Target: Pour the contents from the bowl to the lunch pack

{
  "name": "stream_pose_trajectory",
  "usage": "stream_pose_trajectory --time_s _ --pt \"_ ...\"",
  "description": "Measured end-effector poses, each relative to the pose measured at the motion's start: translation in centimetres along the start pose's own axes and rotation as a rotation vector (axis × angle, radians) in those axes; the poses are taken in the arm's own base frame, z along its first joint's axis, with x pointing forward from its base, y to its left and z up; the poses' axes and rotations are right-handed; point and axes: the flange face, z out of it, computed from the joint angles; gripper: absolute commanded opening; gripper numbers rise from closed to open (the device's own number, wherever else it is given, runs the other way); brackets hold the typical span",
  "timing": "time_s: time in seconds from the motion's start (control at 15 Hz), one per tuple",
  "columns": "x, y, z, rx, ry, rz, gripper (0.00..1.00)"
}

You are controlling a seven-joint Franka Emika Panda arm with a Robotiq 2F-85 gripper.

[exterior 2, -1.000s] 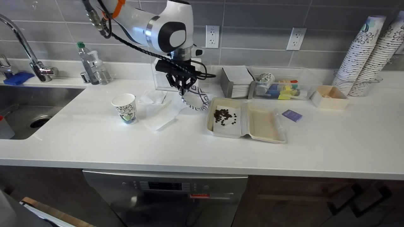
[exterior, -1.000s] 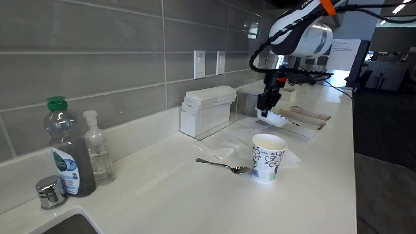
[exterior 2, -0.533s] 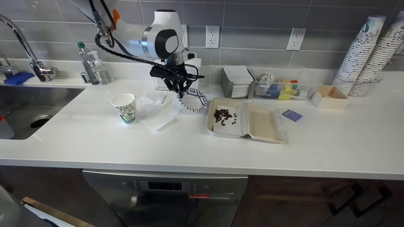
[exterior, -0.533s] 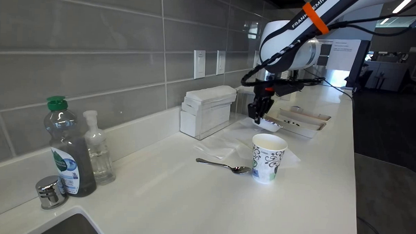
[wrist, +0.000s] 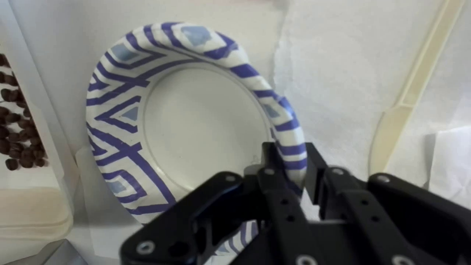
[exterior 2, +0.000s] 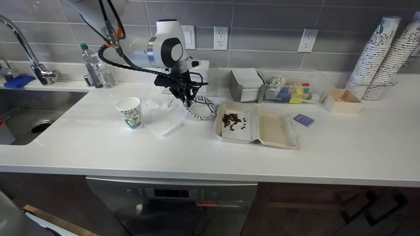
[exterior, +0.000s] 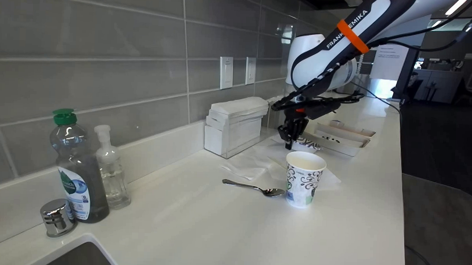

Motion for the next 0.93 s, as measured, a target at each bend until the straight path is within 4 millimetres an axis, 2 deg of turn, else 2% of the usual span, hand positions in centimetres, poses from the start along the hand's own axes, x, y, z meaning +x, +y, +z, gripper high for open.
stream_pose_trajectory --time_s 0.2,0.4,0.53,0.67,0.8,0.93 --pt "0.3 -0.9 -1.6 0.002 0.026 -0.048 0.77" --pt "0.0 -2.3 -5.1 0.034 0.054 -0.123 0.98" --pt "-0.8 -2.8 -7.5 0.086 0.05 -0.168 1.0" --pt "-1.7 -2.2 -9.8 0.129 0.041 -0.183 1.0" --pt "-2.9 -0.3 -11.7 0.175 0.025 -0.173 1.0" --pt "-4.5 2.6 -13.0 0.198 0.005 -0.121 0.99"
